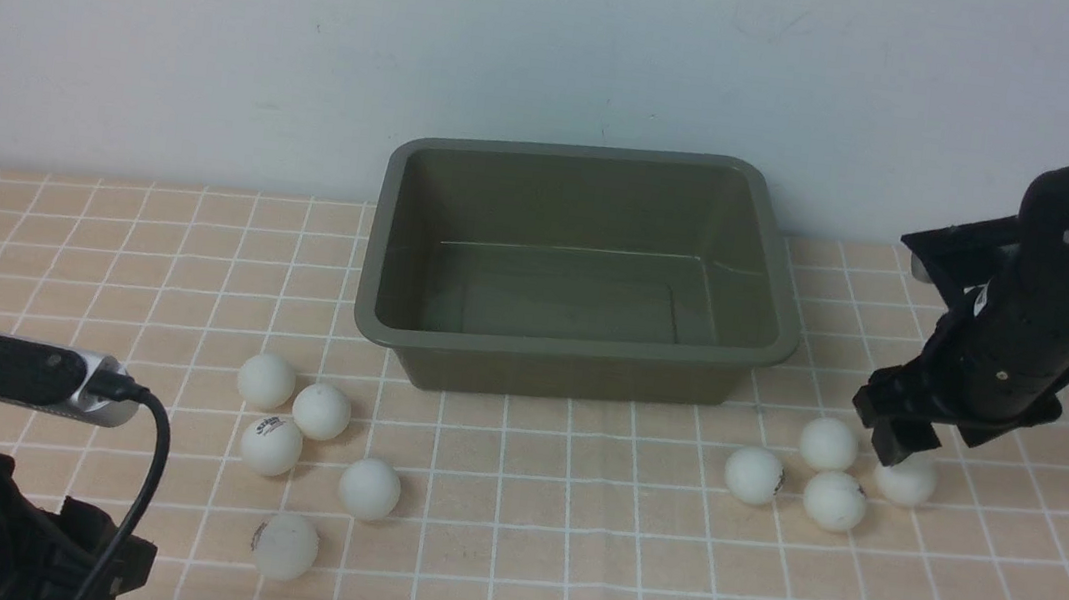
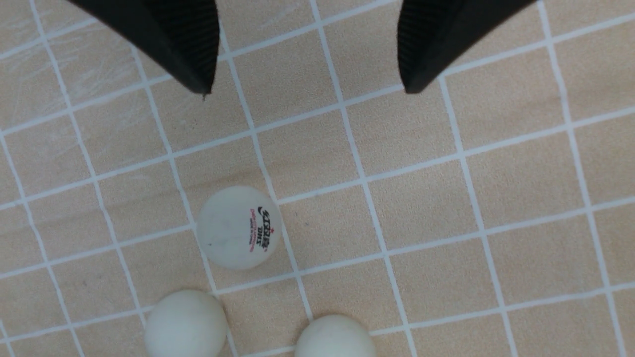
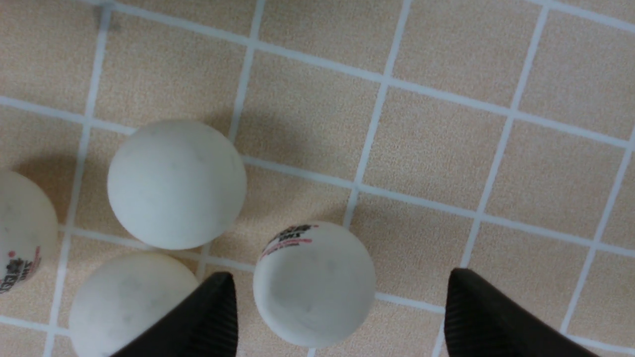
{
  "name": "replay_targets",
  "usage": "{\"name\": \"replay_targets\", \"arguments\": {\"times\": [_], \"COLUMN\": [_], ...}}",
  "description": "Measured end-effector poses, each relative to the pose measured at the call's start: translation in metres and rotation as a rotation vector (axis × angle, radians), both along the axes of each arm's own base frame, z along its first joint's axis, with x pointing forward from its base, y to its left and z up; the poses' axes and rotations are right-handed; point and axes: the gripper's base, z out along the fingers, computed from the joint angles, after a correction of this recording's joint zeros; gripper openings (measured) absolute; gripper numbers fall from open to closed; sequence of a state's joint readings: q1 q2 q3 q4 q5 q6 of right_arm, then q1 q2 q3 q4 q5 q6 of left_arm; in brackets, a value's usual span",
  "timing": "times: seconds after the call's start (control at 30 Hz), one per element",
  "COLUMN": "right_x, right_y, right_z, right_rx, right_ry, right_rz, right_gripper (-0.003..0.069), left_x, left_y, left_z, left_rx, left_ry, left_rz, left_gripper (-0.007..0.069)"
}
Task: Put the table tennis balls into the box on the light coffee tablecloth.
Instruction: 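Reach for and grasp a ping pong ball on the table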
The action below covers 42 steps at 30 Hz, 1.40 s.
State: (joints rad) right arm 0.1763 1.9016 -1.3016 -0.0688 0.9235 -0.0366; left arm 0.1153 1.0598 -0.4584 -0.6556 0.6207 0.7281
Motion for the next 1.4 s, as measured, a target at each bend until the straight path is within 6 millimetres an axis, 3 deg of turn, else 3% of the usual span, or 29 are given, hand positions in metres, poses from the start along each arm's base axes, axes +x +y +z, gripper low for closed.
{"name": "replay_targets", "arguments": {"times": [0.73,1.0,1.13,1.4], "right_x": [0.002,0.004,0.004,0.003], "right_y": [0.001,0.002,0.002,-0.002], "right_z": [-0.010,-0.024,-0.024,-0.023], "right_rx": [-0.002,0.005,0.005,-0.043], "right_ry": [0.025,0.065,0.064,0.078], "right_rz": [-0.002,-0.011,-0.011,0.001], "right_gripper": [0.0498,0.0431,0.0356,0.0350], "left_x": [0.000,0.000,0.000,0.000], "left_y": [0.000,0.000,0.000,0.000], "left_z": [0.000,0.000,0.000,0.000], "left_rx": [0.000,0.000,0.000,0.000], "left_ry": [0.000,0.000,0.000,0.000], "left_rz": [0.000,0.000,0.000,0.000], "left_gripper": [0.0405,0.0405,0.0405,0.0405]}}
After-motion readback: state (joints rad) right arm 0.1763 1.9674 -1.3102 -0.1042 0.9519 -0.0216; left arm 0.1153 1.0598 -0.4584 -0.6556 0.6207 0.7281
